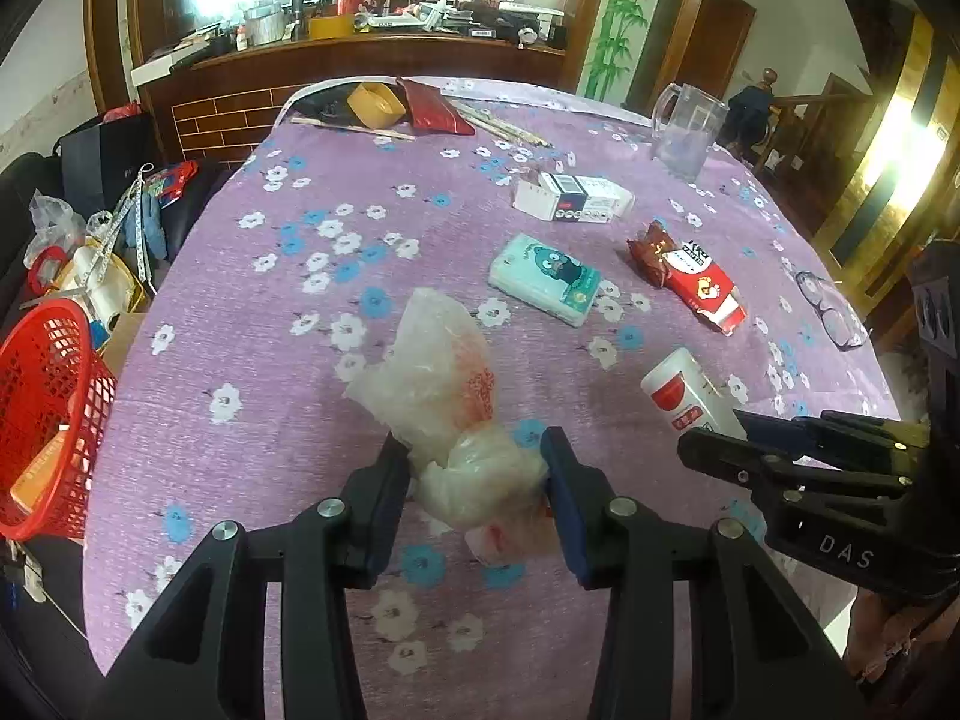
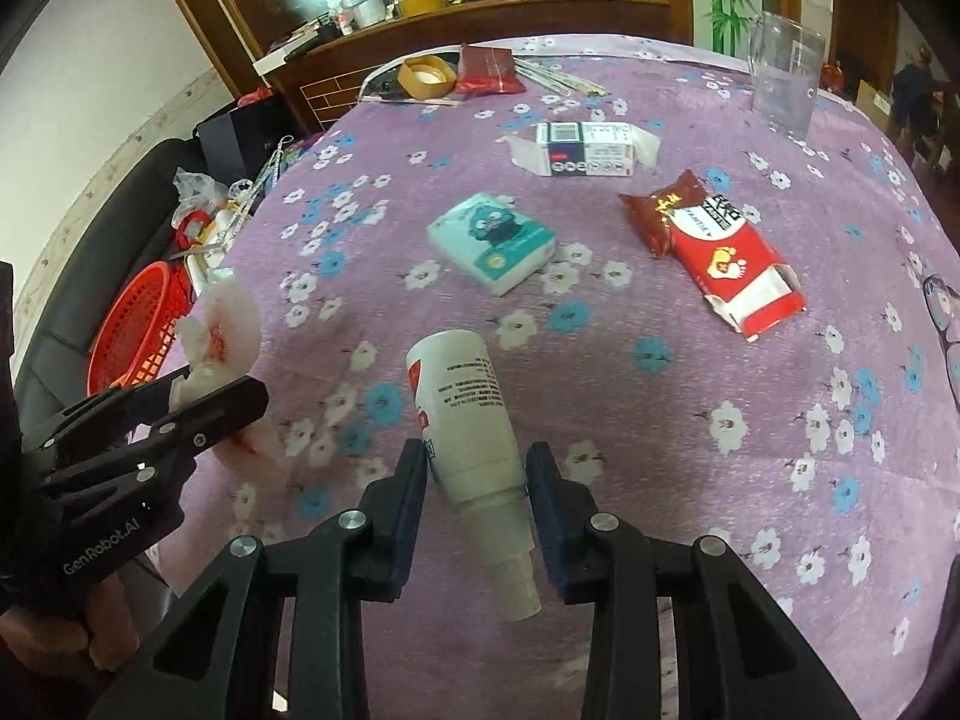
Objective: Collect trash
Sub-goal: 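Lift the plastic bag and spray bottle and carry them toward the red basket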
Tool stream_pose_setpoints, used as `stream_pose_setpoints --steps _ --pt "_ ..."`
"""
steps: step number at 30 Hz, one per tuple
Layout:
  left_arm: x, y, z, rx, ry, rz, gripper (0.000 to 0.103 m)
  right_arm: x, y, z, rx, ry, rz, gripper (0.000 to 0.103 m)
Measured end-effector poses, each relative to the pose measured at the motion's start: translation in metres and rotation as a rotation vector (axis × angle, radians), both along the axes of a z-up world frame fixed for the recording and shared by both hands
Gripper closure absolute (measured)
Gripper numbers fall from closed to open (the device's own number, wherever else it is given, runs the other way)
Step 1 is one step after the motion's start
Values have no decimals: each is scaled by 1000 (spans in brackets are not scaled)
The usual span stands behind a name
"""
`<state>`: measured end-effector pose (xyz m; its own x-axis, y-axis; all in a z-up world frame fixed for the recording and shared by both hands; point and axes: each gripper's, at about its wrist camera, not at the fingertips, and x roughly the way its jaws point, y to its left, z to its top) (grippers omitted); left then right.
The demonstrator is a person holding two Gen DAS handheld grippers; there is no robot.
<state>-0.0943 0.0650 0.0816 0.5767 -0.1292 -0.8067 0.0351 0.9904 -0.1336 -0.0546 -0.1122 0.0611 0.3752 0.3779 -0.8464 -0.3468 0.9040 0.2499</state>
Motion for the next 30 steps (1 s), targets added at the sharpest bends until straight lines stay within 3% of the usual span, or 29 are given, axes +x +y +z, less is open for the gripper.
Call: stream_pose_setpoints --steps 30 --pt "-26 69 18 2 -47 -16 60 -23 75 22 11 -41 7 66"
